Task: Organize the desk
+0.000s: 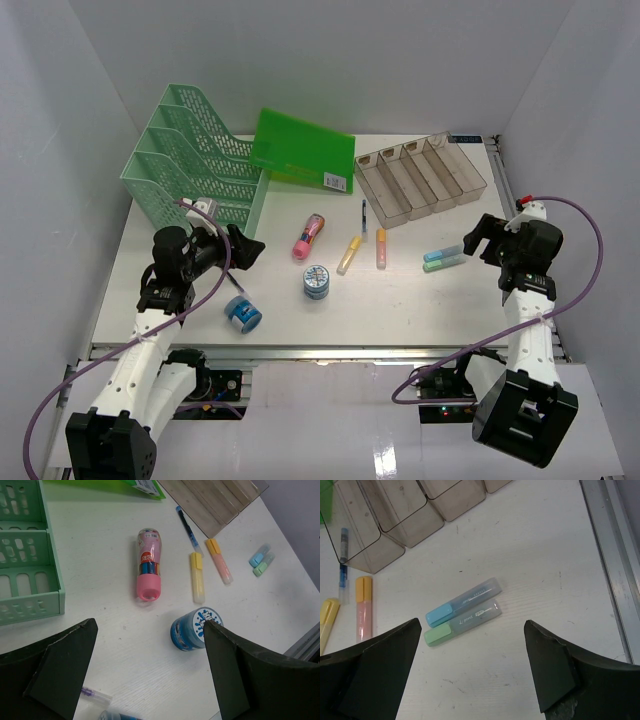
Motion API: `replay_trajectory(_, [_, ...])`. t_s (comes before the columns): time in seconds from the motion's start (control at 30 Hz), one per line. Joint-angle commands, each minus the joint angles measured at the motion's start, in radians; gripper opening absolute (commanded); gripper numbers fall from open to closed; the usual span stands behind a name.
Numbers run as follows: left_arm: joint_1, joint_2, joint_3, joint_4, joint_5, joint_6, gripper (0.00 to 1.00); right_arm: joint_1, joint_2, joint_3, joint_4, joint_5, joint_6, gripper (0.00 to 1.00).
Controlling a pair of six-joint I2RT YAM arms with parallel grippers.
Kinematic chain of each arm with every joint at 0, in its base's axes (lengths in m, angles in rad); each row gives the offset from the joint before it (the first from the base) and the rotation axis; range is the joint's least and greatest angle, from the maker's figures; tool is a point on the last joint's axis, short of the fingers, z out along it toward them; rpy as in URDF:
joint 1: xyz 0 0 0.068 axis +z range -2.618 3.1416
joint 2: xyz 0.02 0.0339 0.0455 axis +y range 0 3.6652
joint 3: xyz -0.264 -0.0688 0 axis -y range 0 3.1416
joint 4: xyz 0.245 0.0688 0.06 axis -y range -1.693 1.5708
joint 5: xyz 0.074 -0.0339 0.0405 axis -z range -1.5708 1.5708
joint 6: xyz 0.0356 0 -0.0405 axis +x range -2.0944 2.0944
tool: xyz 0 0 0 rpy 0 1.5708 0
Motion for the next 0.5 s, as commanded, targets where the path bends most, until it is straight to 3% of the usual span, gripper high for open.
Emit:
replay_trajectory(0.0, [0.001, -0.01, 0.027, 0.022, 0.014, 0.004, 0.98, -0.004, -0.013, 0.014, 0.037, -0.082, -0.04, 0.9])
replay_trajectory(0.1, [0.001, -0.012, 0.027, 0.022, 0.015, 0.002, 0.98, -0.004, -0.023, 0.0, 0.03, -0.211, -0.123, 0.9])
replay_trajectory(0.27, [0.001, -0.016, 0.027, 0.022, 0.019, 0.001, 0.98, -0.004, -0.07, -0.043, -0.014, -0.559, -0.37, 0.9])
replay_trajectory(0.37, [0.001, -0.018, 0.028, 0.022, 0.023, -0.001, 0.98, 0.003, -0.084, -0.016, -0.128, -0.718, -0.62, 0.9])
replay_trajectory(0.47, [0.001, -0.017, 0.027, 0.024, 0.027, 0.0, 0.98, 0.026, -0.053, 0.115, -0.458, -0.731, -1.073, 0.9])
